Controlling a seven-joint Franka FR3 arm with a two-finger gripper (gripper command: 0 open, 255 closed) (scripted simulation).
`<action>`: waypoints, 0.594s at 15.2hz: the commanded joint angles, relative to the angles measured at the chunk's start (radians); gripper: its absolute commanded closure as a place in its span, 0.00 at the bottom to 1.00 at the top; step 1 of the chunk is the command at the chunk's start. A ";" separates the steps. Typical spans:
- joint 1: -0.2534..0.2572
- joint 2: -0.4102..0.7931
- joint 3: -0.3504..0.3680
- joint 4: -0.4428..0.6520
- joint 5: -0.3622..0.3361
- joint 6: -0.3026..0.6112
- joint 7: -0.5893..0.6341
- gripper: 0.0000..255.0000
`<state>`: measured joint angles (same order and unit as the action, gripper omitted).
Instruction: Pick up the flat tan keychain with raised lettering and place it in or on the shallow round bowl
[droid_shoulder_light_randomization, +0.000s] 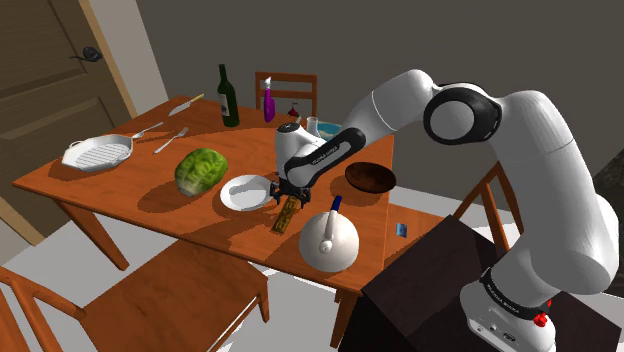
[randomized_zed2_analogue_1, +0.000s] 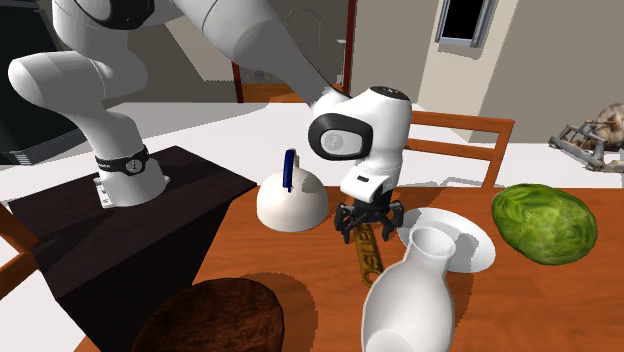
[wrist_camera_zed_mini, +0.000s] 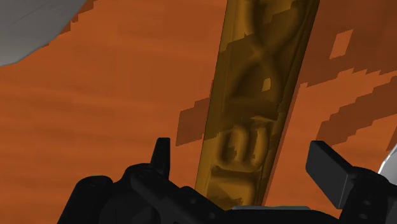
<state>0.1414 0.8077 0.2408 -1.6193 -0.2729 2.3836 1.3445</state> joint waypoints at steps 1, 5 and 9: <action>0.000 0.000 0.000 0.000 0.000 0.000 0.000 0.00; 0.000 0.000 0.000 0.000 0.000 0.000 0.000 1.00; 0.000 0.006 -0.001 0.010 0.000 -0.004 -0.002 1.00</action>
<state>0.1416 0.8066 0.2430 -1.6125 -0.2722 2.3837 1.3421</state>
